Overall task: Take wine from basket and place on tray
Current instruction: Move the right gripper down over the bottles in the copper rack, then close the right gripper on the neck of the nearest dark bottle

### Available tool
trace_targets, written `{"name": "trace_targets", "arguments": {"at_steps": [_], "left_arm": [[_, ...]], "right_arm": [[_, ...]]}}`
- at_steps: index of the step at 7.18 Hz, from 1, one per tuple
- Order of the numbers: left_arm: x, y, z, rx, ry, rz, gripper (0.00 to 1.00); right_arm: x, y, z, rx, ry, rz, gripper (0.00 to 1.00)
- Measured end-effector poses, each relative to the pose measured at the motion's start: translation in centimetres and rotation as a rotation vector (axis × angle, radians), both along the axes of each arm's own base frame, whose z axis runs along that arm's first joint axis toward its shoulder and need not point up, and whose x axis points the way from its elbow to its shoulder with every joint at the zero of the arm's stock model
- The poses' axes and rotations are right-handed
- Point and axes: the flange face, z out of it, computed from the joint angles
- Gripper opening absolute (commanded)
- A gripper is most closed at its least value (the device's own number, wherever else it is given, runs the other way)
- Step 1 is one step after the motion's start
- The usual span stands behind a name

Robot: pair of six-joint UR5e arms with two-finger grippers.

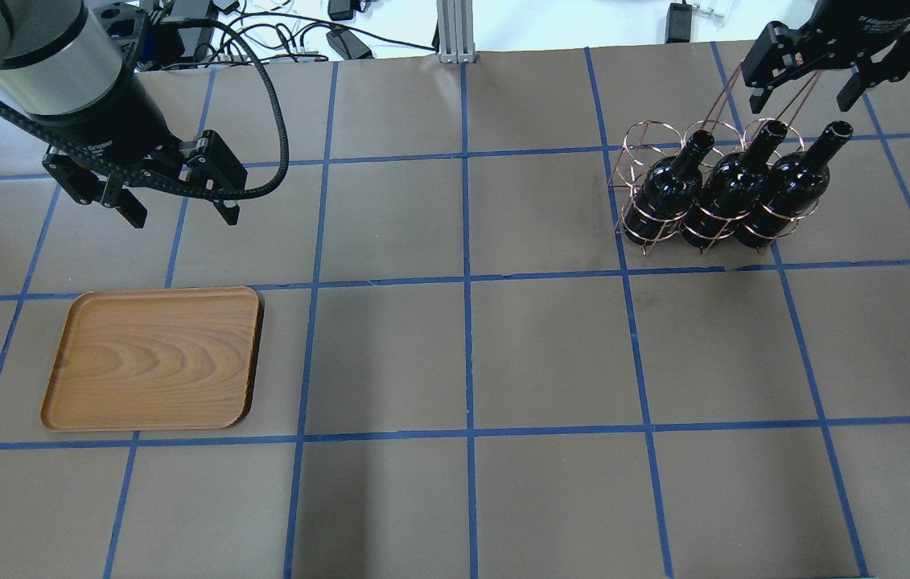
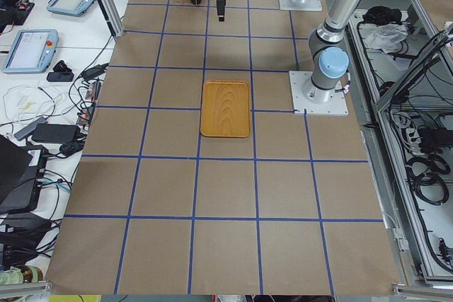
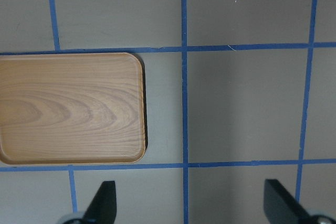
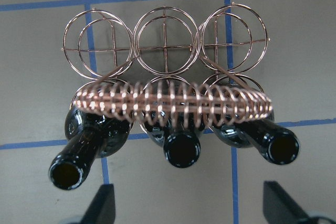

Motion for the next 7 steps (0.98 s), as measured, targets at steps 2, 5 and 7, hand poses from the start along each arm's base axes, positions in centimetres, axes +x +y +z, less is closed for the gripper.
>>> {"name": "trace_targets", "arguments": {"at_steps": [2, 5, 7], "left_arm": [[0.0, 0.0, 0.0, 0.0, 0.001, 0.0, 1.0], [0.0, 0.0, -0.1, 0.001, 0.002, 0.001, 1.0], [0.3, 0.0, -0.1, 0.003, 0.001, 0.006, 1.0]], "right_arm": [[-0.2, -0.9, -2.4, -0.013, -0.022, -0.01, 0.93], [-0.2, -1.1, -5.5, 0.014, -0.032, -0.022, 0.89], [-0.1, -0.6, -6.9, 0.04, -0.035, -0.022, 0.69]]}}
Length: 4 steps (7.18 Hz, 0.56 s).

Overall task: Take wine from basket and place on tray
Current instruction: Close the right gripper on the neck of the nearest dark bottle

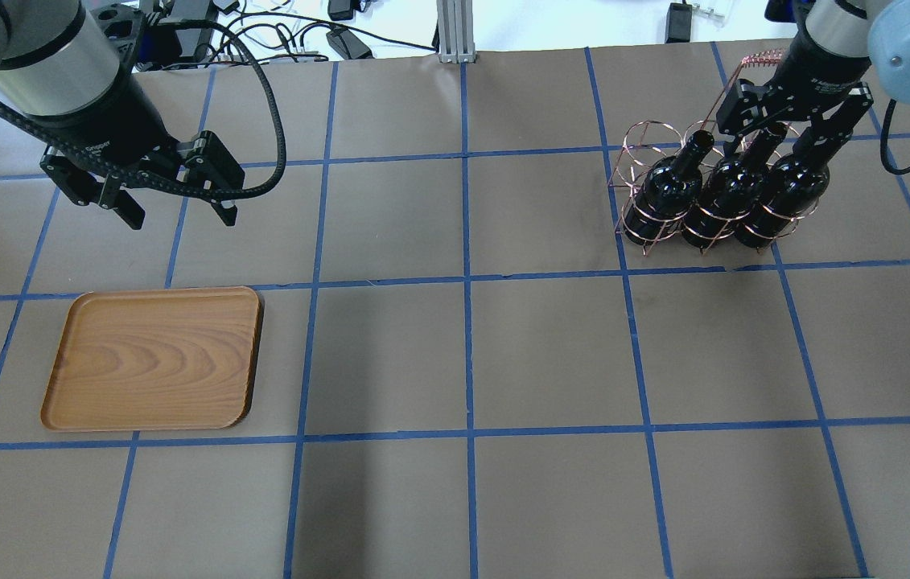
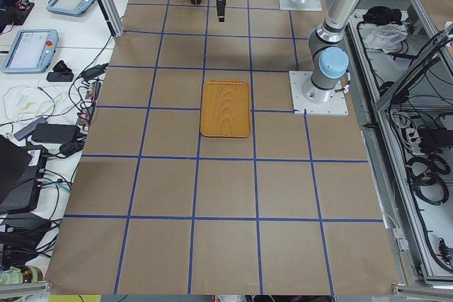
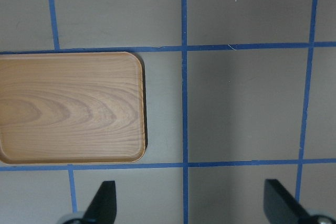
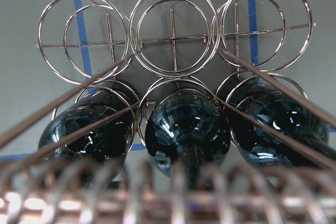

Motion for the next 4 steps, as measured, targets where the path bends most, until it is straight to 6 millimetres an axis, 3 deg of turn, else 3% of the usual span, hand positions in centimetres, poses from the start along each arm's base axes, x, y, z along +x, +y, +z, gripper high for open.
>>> {"name": "trace_targets", "arguments": {"at_steps": [4], "left_arm": [[0.33, -0.07, 0.0, 0.0, 0.0, 0.006, 1.0]], "right_arm": [[-0.1, -0.21, 0.09, -0.006, 0.008, 0.006, 0.66]]}}
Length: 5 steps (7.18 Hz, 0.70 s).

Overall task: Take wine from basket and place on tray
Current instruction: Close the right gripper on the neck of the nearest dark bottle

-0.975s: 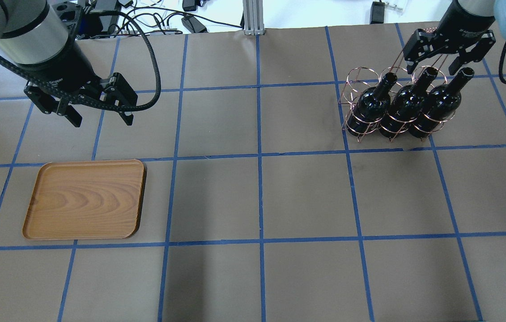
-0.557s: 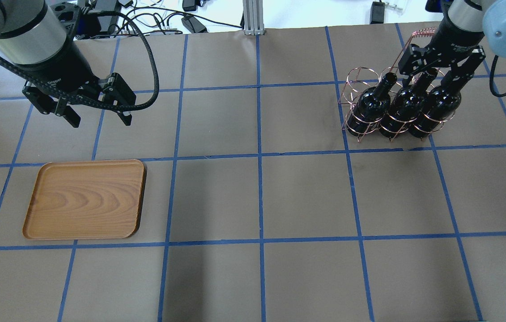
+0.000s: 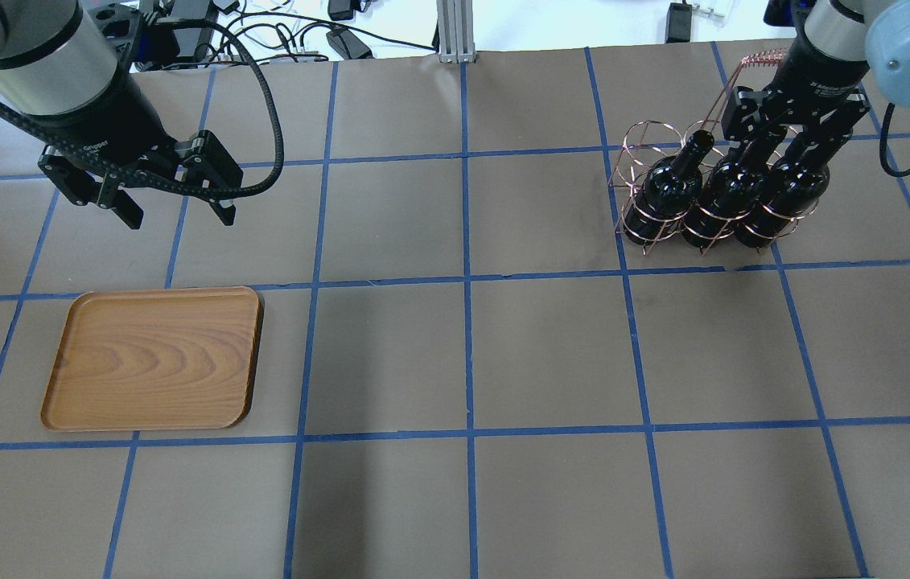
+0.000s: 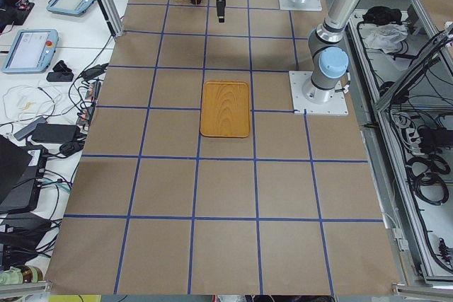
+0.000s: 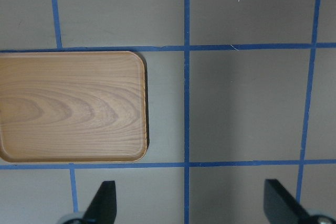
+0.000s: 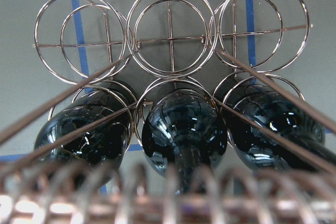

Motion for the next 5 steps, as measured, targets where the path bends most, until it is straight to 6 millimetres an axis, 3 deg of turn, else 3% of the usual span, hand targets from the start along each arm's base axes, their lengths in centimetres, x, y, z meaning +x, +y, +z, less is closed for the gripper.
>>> {"name": "trace_targets", "arguments": {"at_steps": [2, 4, 5], "left_arm": [[0.04, -0.01, -0.03, 0.0, 0.0, 0.0, 1.0], [0.06, -0.02, -0.09, 0.002, 0.001, 0.001, 1.0], [0.07, -0.02, -0.07, 0.002, 0.001, 0.001, 1.0]], "right_arm": [[-0.03, -0.3, -0.22, -0.006, -0.003, 0.0, 0.44], [-0.03, -0.4, -0.32, -0.007, -0.005, 0.003, 0.4], [-0.04, -0.43, -0.36, -0.007, -0.005, 0.005, 0.17]]}}
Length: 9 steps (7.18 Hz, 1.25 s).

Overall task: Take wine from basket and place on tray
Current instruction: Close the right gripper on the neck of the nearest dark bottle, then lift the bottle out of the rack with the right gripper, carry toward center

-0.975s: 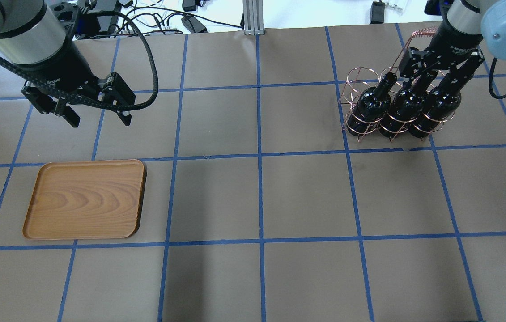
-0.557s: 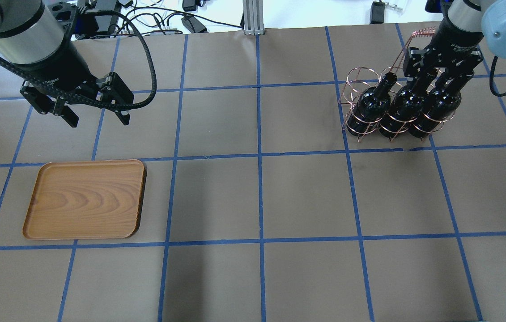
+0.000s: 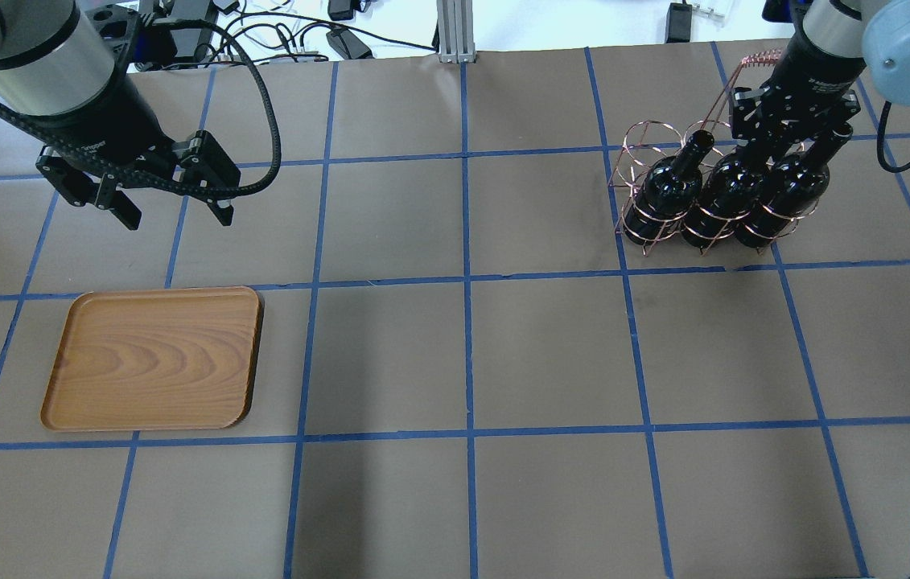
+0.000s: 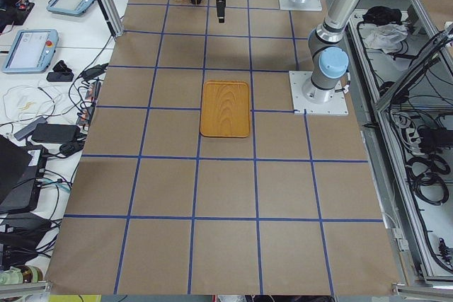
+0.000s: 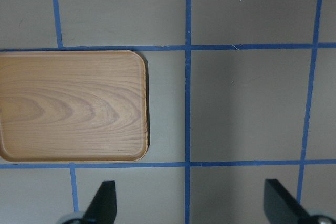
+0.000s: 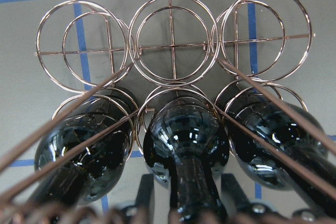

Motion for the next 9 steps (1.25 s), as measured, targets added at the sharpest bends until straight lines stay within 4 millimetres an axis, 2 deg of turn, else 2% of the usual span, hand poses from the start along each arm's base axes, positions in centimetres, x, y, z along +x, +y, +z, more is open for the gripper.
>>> {"name": "trace_targets", "arguments": {"at_steps": [1, 3, 4, 5, 6, 7, 8, 9], "left_arm": [[0.0, 0.0, 0.0, -0.001, 0.0, 0.0, 1.0], [0.0, 0.0, 0.1, -0.003, 0.0, 0.001, 1.0], [0.0, -0.1, 0.1, -0.004, 0.0, 0.001, 1.0], [0.0, -0.1, 0.1, -0.005, 0.0, 0.001, 1.0], [0.0, -0.1, 0.1, -0.005, 0.0, 0.001, 1.0], [0.0, 0.0, 0.1, -0.005, 0.0, 0.001, 1.0], [0.0, -0.1, 0.1, -0.006, 0.0, 0.001, 1.0], [0.0, -0.1, 0.1, -0.007, 0.0, 0.001, 1.0]], "right_arm": [[0.0, 0.0, 0.0, 0.0, 0.001, 0.001, 0.0], [-0.1, 0.0, 0.4, -0.002, 0.008, -0.001, 0.0], [0.0, 0.3, 2.0, -0.006, 0.012, -0.001, 0.0], [0.3, 1.0, 5.8, -0.004, 0.012, -0.001, 0.0], [0.9, 2.7, 10.9, 0.002, 0.008, 0.0, 0.0], [2.1, 5.9, 16.1, 0.008, 0.006, 0.003, 0.0], [3.7, 9.8, 19.8, 0.03, 0.012, -0.001, 0.0], [6.0, 13.2, 21.6, 0.071, 0.016, -0.026, 0.0]]}}
